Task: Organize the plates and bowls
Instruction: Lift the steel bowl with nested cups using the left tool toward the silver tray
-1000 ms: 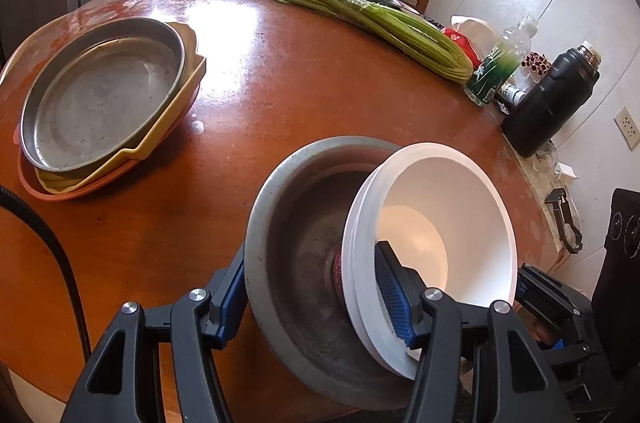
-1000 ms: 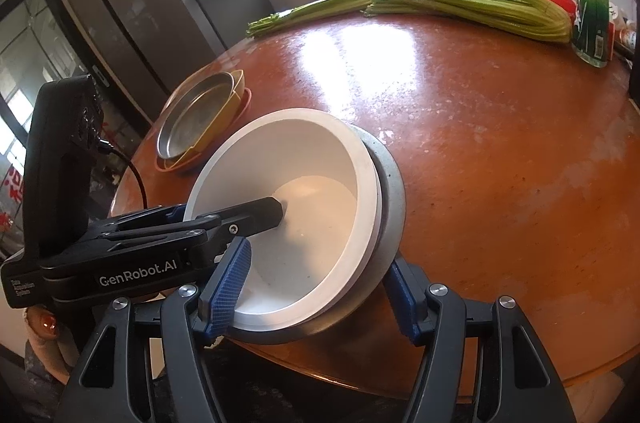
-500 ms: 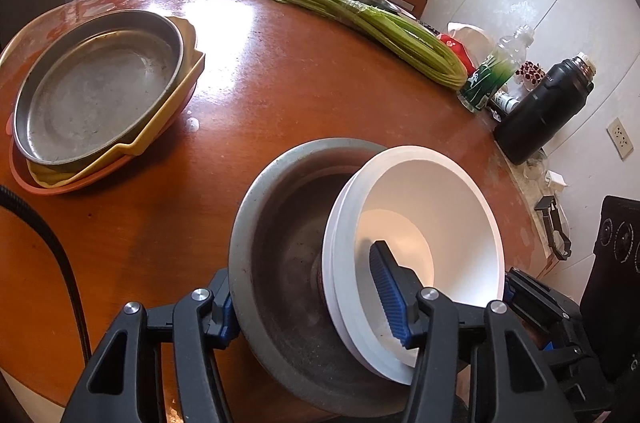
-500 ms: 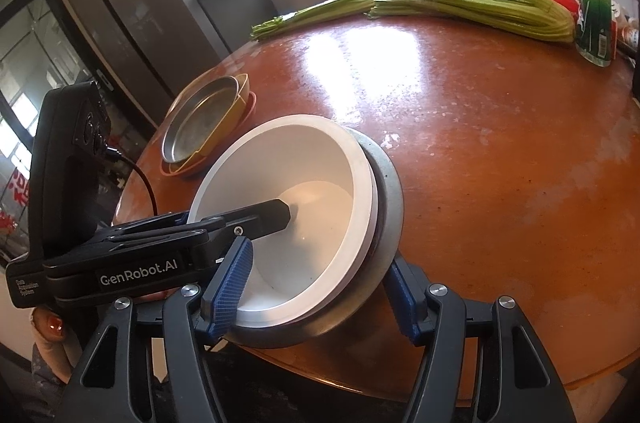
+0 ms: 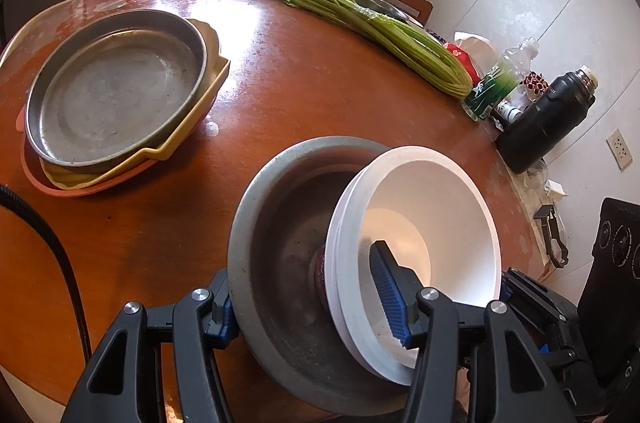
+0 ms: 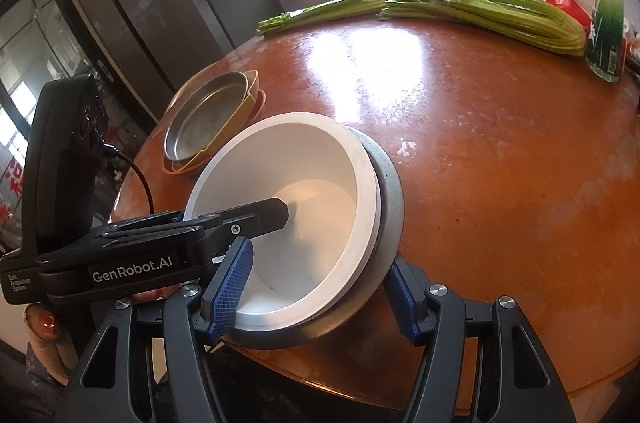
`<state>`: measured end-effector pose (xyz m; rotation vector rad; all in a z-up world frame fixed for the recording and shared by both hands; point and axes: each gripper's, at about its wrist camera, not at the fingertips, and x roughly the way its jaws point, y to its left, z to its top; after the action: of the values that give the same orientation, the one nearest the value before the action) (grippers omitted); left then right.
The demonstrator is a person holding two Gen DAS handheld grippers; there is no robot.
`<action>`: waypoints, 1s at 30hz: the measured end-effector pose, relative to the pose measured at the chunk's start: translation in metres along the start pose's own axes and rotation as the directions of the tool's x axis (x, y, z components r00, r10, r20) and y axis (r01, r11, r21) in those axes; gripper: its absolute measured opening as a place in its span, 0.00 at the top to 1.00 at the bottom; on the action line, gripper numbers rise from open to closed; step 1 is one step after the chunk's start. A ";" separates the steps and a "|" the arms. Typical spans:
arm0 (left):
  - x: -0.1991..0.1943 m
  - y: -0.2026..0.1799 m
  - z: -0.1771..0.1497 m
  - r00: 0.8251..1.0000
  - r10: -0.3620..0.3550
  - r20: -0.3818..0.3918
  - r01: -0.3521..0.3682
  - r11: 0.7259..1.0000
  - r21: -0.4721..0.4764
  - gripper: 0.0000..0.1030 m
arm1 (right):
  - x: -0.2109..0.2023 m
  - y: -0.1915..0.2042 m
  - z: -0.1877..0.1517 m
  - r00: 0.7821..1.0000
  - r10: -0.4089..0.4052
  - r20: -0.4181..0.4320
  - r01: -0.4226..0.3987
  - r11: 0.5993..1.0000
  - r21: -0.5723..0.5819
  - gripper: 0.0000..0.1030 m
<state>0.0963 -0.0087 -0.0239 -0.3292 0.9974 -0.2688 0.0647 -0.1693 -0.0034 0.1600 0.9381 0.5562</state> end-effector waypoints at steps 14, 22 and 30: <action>-0.022 0.013 0.010 0.999 -0.008 0.041 0.010 0.999 -0.031 0.46 | 0.002 0.027 0.026 1.000 0.004 0.006 -0.004 0.999 -0.045 0.36; -0.040 0.031 0.027 0.998 -0.002 0.068 0.006 0.998 -0.065 0.45 | 0.008 0.050 0.051 1.000 0.007 -0.005 -0.008 0.996 -0.089 0.36; -0.065 0.057 0.045 0.994 0.012 0.113 -0.001 0.996 -0.093 0.45 | 0.019 0.082 0.077 1.000 0.028 -0.005 -0.028 0.989 -0.145 0.36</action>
<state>0.1049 0.0746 0.0269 -0.4214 0.9005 -0.1959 0.1035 -0.0817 0.0587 0.0421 0.8956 0.6486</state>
